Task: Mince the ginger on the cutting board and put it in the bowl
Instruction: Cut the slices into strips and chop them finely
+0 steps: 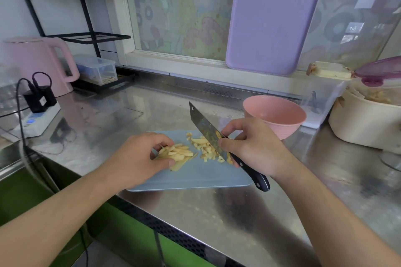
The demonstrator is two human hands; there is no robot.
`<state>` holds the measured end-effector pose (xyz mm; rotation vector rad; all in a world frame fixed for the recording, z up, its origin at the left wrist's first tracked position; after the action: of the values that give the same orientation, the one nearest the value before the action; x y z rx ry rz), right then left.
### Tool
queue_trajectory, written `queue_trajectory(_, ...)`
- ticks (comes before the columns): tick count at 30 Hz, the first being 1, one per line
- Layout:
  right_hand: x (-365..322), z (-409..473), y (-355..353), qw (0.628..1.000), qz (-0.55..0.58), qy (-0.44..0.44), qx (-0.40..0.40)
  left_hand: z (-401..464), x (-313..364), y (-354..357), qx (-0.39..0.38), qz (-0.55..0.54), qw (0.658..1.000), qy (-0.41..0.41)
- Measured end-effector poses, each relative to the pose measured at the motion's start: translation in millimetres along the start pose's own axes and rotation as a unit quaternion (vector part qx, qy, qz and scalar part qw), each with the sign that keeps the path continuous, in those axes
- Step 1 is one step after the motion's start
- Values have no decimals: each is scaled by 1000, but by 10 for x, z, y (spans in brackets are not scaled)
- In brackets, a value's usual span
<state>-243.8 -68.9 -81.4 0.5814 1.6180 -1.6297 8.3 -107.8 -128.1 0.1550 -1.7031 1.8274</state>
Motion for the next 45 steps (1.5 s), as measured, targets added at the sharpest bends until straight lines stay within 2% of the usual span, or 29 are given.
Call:
queue_trajectory(5, 5, 3, 0, 1000, 2, 0, -1, 11, 36, 23, 15, 37, 999, 21)
queue_trajectory(9, 0, 3, -4, 1000, -1, -2, -1, 19, 21, 75, 31, 25, 999, 8)
queue_trajectory(12, 12, 2, -10, 1000, 4, -1, 1, 82, 163, 121, 47, 31, 997, 52)
queue_trajectory(17, 10, 0, -3, 1000, 3, -1, 3, 264, 458, 342, 19, 78, 991, 108)
queue_trajectory(22, -1, 11, -9, 1000, -5, -4, 2, 418, 509, 444, 12, 104, 992, 73)
queue_trajectory(26, -14, 2, -35, 1000, 5, -6, 7, 455, 534, 498, -24, 128, 990, 54)
queue_trajectory(31, -30, -18, -55, 1000, 18, -5, 13, 429, 498, 240, -13, -45, 999, -7)
queue_trajectory(33, -16, -20, -57, 1000, 16, -4, 13, 395, 445, 122, -22, -67, 997, -31)
queue_trajectory(38, -21, -18, -20, 1000, 17, -6, 2, 224, 318, 71, -7, 54, 998, -31)
queue_trajectory(42, -16, -15, -7, 1000, 10, -4, 2, 87, 285, 79, 46, 19, 999, -18)
queue_trajectory(43, -14, -16, -7, 1000, 8, -3, 2, 60, 277, 98, 40, 12, 999, -18)
queue_trajectory(45, -8, -15, -7, 1000, 7, -1, 3, 22, 231, 201, -23, 23, 999, -41)
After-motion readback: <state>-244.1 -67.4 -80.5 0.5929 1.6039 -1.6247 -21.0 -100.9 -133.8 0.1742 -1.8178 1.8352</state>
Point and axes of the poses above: each hand's wrist, its own z-axis towards the middle knuckle, its own y-axis out of the palm, x = y × z, the point moved 6 cm from there along z, towards the middle knuckle, and after that the axes turned 5 degrees about -x, right-handed, at the moved point
